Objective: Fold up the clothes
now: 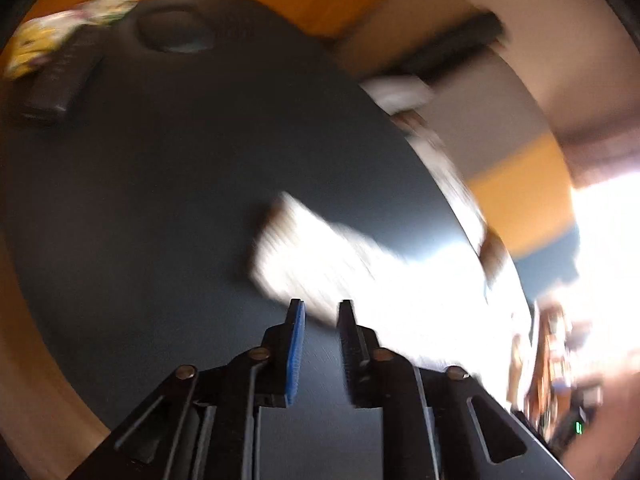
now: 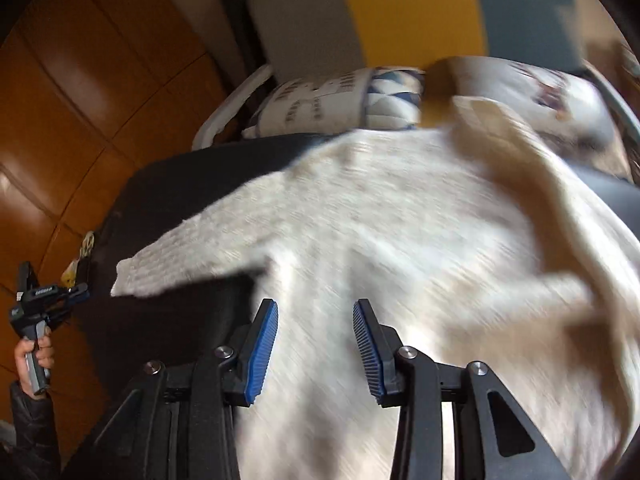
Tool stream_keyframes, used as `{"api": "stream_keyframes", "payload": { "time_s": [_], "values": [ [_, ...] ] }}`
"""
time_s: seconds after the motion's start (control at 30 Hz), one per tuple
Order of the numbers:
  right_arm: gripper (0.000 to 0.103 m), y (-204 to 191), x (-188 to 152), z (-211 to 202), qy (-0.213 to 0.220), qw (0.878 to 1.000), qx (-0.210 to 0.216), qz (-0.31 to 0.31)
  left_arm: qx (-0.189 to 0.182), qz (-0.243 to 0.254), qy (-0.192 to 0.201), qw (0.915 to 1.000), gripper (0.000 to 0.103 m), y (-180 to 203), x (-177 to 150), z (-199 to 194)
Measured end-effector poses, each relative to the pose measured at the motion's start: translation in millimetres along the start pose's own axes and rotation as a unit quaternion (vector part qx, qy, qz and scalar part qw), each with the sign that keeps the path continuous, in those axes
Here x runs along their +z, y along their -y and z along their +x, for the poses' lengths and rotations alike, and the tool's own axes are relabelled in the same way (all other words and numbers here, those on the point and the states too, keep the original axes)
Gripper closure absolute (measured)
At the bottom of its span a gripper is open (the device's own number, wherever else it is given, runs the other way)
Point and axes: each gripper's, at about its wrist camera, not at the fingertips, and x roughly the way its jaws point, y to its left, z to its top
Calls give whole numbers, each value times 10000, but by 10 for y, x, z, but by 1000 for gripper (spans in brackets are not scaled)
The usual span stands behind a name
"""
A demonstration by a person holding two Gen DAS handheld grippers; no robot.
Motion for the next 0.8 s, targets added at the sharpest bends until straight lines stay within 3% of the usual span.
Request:
{"api": "stream_keyframes", "payload": {
  "time_s": [0.1,0.2,0.23,0.3,0.43,0.6,0.63,0.7,0.73,0.8],
  "values": [
    [63,436,-407,-408,65,9991,-310,295,-762,583,-789,9923,81,516,-699,217],
    [63,799,-781,-674,54,9970,-480,611,-1220,1070,-1586,9739,81,1043,-1409,533],
    [63,920,-906,-763,50,9960,-537,716,-1277,1210,-1818,9675,81,1114,-1764,495],
    [63,1162,-1156,-940,42,9936,-650,925,-1387,1322,-2228,9558,81,1324,-2170,678],
    [62,1622,-1619,-1168,93,9872,-652,1454,-1162,1307,-2592,9499,74,1399,-2866,589],
    [59,1947,-1846,-1163,436,9794,-444,1919,-991,1299,-2574,9524,59,1668,-3068,691],
    [59,1967,-1837,-1146,489,9791,-462,1917,-1002,1287,-2562,9528,53,1712,-3048,747],
    [59,1977,-1798,-1092,520,9807,-542,1805,-961,1356,-2502,9538,50,1832,-2976,952],
    [58,1973,-1772,-1048,456,9821,-572,1734,-901,1445,-2451,9544,53,1913,-2927,1103],
    [58,1934,-1730,-1021,263,9824,-586,1756,-550,1926,-2295,9525,86,1923,-2964,1054]
  ]
}}
